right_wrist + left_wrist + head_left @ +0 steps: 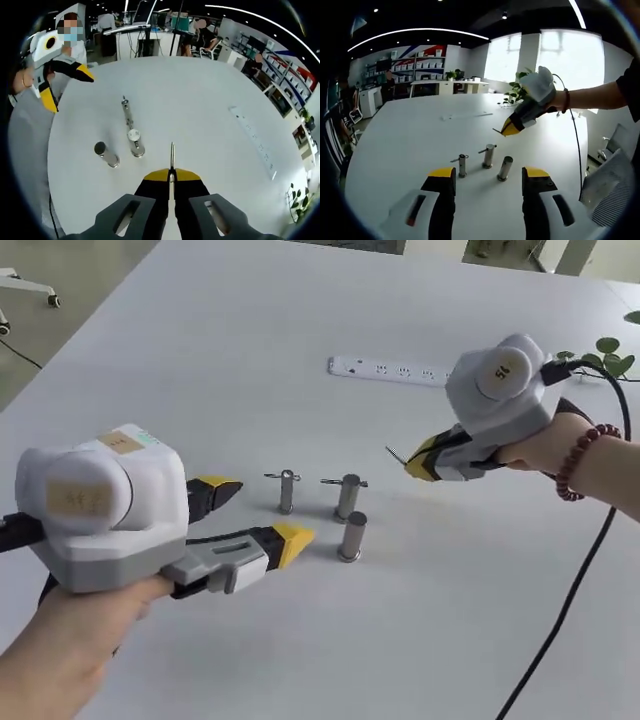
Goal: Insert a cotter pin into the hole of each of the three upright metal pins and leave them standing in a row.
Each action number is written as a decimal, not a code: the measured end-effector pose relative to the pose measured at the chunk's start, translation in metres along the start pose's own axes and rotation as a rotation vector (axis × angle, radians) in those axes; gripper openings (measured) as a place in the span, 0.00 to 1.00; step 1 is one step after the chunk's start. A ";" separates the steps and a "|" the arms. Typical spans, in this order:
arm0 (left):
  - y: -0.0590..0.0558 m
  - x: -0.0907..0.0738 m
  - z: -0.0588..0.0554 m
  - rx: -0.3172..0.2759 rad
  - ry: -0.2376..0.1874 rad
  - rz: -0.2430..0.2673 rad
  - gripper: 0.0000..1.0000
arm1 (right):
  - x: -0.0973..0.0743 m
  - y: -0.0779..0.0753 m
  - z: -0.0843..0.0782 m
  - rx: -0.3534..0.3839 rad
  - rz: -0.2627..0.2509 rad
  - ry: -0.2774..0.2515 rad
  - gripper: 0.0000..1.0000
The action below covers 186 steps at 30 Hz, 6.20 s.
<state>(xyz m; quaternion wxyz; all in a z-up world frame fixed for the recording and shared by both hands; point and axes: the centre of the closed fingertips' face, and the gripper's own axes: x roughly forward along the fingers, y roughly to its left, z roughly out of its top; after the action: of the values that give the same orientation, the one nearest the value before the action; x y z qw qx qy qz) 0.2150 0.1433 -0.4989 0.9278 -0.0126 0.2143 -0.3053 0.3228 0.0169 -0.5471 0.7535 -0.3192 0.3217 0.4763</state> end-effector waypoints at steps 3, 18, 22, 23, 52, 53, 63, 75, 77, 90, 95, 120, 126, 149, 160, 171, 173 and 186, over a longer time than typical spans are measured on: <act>-0.003 0.002 0.002 -0.021 0.013 -0.024 0.48 | -0.009 0.013 0.004 -0.014 0.015 -0.013 0.00; -0.014 0.020 0.016 -0.127 0.026 -0.109 0.36 | -0.030 0.064 0.025 -0.095 0.069 -0.080 0.00; -0.024 0.024 0.014 -0.123 0.056 -0.152 0.30 | -0.031 0.075 0.032 -0.119 0.085 -0.097 0.00; -0.026 0.025 0.015 -0.126 0.055 -0.161 0.29 | -0.032 0.079 0.034 -0.128 0.091 -0.102 0.00; -0.053 0.028 0.007 -0.223 0.139 -0.272 0.07 | -0.036 0.124 0.056 -0.410 0.163 -0.151 0.00; -0.053 0.028 0.007 -0.228 0.137 -0.273 0.06 | -0.037 0.125 0.056 -0.415 0.163 -0.150 0.00; -0.056 0.027 0.004 -0.193 0.138 -0.283 0.01 | -0.037 0.128 0.055 -0.448 0.154 -0.139 0.00; -0.053 0.027 0.009 -0.157 0.109 -0.280 0.01 | -0.037 0.125 0.059 -0.414 0.144 -0.164 0.00; -0.053 0.028 0.010 -0.160 0.107 -0.279 0.00 | -0.037 0.125 0.059 -0.407 0.143 -0.163 0.00; -0.052 0.025 0.010 -0.099 0.096 -0.282 0.00 | -0.042 0.121 0.058 -0.122 0.233 -0.220 0.02; -0.054 0.022 0.011 -0.045 0.073 -0.312 0.00 | -0.046 0.122 0.056 0.002 0.282 -0.238 0.04; -0.085 0.003 0.016 0.151 0.000 -0.524 0.00 | -0.069 0.148 0.044 0.130 0.527 -0.298 0.08; -0.092 -0.001 0.014 0.149 -0.006 -0.570 0.00 | -0.077 0.161 0.042 0.113 0.607 -0.303 0.04; -0.105 -0.013 0.003 0.115 -0.008 -0.639 0.00 | -0.083 0.179 0.034 0.016 0.651 -0.287 0.00; -0.099 -0.007 -0.005 0.171 0.021 -0.586 0.02 | -0.078 0.174 0.033 -0.082 0.578 -0.246 0.00; -0.084 0.001 -0.008 0.211 0.030 -0.493 0.13 | -0.070 0.153 0.022 -0.103 0.479 -0.201 0.00; -0.080 0.003 -0.010 0.218 0.040 -0.470 0.14 | -0.067 0.144 0.017 -0.092 0.449 -0.177 0.00; -0.075 0.023 -0.012 0.165 0.020 -0.405 0.17 | -0.057 0.118 0.007 0.010 0.358 -0.173 0.00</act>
<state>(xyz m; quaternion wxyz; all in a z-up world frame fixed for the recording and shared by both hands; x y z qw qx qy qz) 0.1843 0.0709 -0.5074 0.8433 0.0233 0.1908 -0.5019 0.1959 0.0342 -0.5186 0.6833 -0.2112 0.3095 0.6267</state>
